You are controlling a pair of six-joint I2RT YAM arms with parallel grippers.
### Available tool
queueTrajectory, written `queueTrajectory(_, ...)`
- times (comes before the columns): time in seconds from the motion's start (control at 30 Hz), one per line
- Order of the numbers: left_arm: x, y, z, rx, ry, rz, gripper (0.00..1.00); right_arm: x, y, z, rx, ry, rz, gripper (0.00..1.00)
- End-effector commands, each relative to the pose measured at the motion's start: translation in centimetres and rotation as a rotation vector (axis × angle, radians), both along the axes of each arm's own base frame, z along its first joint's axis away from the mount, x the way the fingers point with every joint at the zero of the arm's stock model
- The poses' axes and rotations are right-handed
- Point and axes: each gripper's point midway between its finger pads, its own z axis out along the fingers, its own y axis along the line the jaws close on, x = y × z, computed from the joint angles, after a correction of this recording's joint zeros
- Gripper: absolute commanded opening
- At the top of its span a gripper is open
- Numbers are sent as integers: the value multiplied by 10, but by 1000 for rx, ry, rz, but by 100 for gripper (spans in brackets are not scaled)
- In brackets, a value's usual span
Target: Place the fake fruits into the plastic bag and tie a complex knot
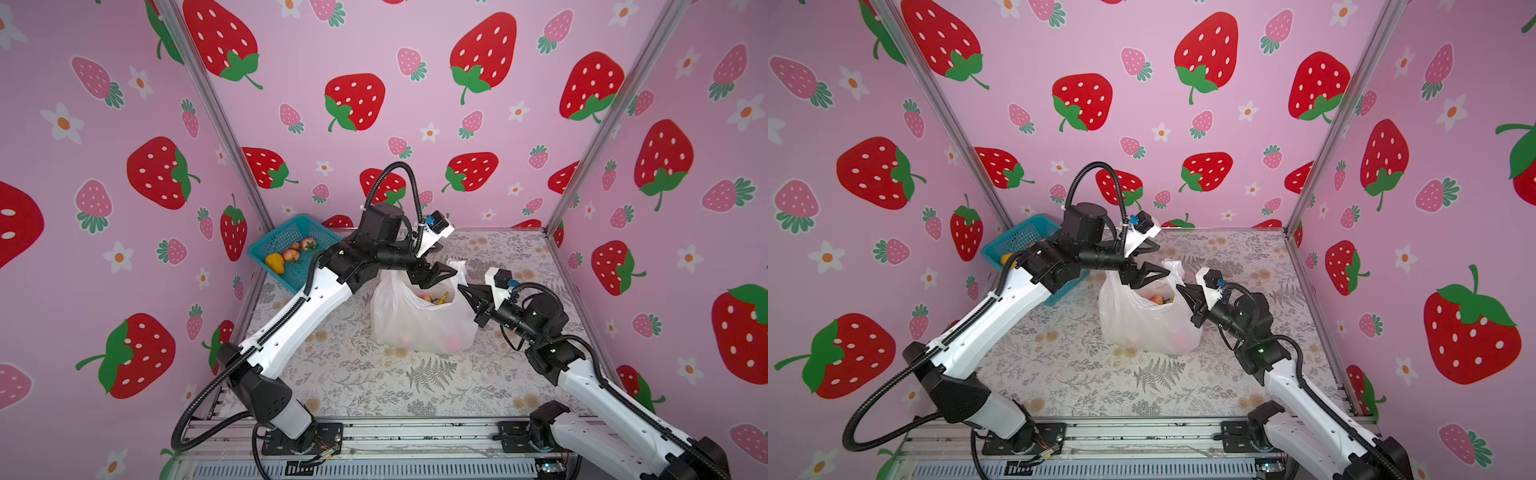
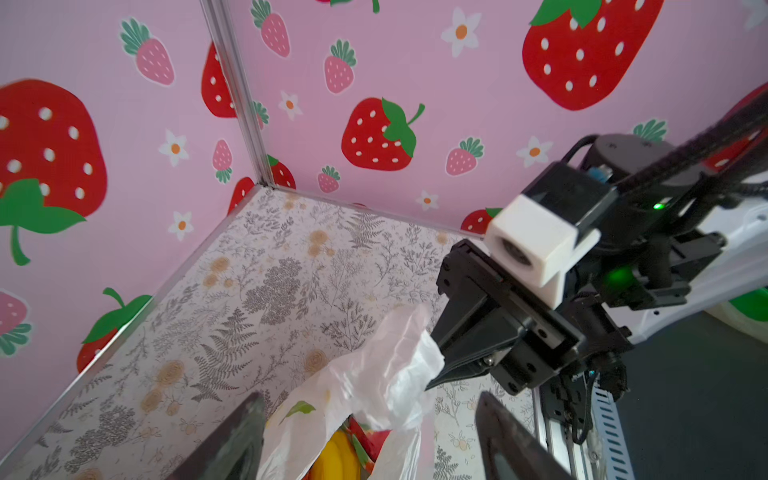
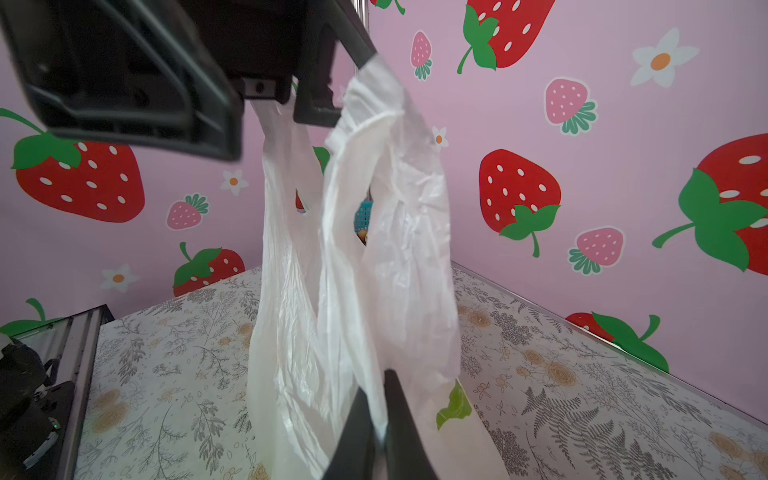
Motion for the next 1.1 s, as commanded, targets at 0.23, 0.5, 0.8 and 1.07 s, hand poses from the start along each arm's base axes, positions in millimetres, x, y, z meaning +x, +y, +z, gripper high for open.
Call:
queueTrajectory(0.23, -9, -32, 21, -119, 25, -137, 44, -2, -4, 8, 22, -16, -4, 8)
queueTrajectory(0.5, -8, -27, 32, -160, 42, -82, 0, 8, -15, 12, 2, -15, -95, 31)
queueTrajectory(0.8, -1, -19, 41, -264, 203, 72, 0, 17, -38, 39, 64, -136, -270, 100)
queueTrajectory(1.07, -2, -19, 37, -287, 317, 101, 0, 37, 0, 49, 88, -170, -212, 99)
